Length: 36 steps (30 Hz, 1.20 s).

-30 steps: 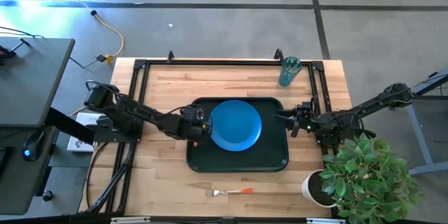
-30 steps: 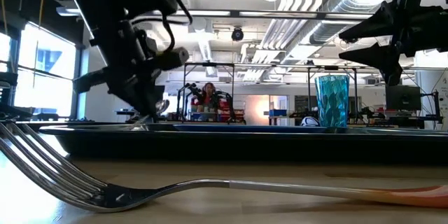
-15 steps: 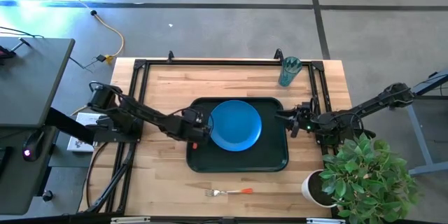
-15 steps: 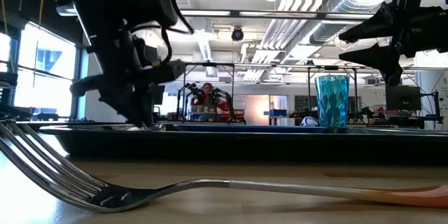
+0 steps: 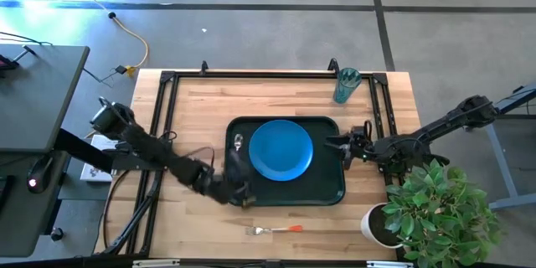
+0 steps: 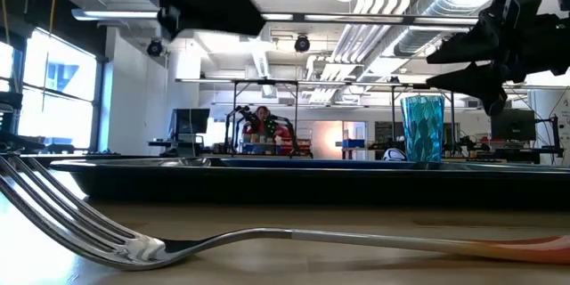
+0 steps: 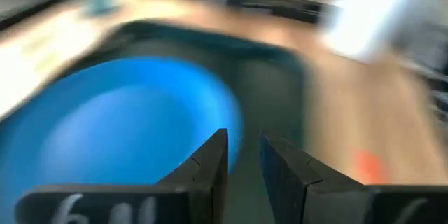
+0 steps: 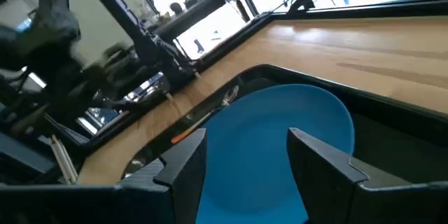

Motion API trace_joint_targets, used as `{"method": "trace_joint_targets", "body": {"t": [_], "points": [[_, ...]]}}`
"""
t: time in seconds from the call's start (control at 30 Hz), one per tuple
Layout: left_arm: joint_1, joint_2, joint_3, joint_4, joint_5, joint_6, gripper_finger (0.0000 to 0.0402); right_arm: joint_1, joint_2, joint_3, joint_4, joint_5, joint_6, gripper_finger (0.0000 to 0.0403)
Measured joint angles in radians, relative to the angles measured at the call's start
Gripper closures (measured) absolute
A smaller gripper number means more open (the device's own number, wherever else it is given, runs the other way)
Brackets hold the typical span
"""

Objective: Pick and place plate/cup/fork/spoon on tray
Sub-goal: Put the orange fork to the right of the orange spoon on the black tray

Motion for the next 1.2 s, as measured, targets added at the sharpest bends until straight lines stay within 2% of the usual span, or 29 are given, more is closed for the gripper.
{"method": "trace_joint_targets", "body": {"t": [0.1, 0.33, 0.43, 0.53, 0.7, 0.83, 0.97, 1.07, 1.2], "points": [[-0.037, 0.082, 0.0, 0.195, 0.151, 0.205, 0.0335, 0.0, 0.067, 0.037, -0.005, -0.001, 0.009, 0.0213], [-0.036, 0.266, -0.002, 0.326, 0.282, 0.212, 0.0348, 0.024, 0.251, 0.196, -0.03, -0.018, -0.042, 0.0213], [-0.044, 0.326, -0.001, 0.438, 0.369, 0.302, 0.0352, 0.032, 0.325, 0.268, -0.077, -0.022, -0.079, 0.0213], [-0.057, 0.348, 0.005, 0.492, 0.412, 0.386, 0.0352, 0.032, 0.388, 0.337, -0.145, -0.022, -0.098, 0.0213], [-0.067, 0.355, 0.068, 0.392, 0.449, 0.458, 0.0337, 0.032, 0.468, 0.429, -0.277, -0.012, -0.098, 0.0213], [-0.073, 0.375, 0.139, 0.279, 0.456, 0.516, 0.031, 0.032, 0.504, 0.475, -0.328, -0.007, -0.098, 0.0213], [-0.066, 0.406, 0.21, 0.172, 0.432, 0.393, 0.0282, 0.033, 0.505, 0.491, -0.335, -0.013, -0.085, 0.0213], [-0.063, 0.418, 0.254, 0.128, 0.461, 0.273, 0.0268, 0.033, 0.501, 0.491, -0.336, -0.01, -0.08, 0.0213], [-0.079, 0.44, 0.288, 0.044, 0.484, 0.249, 0.026, 0.033, 0.501, 0.491, -0.344, -0.006, -0.061, 0.0213]]}}
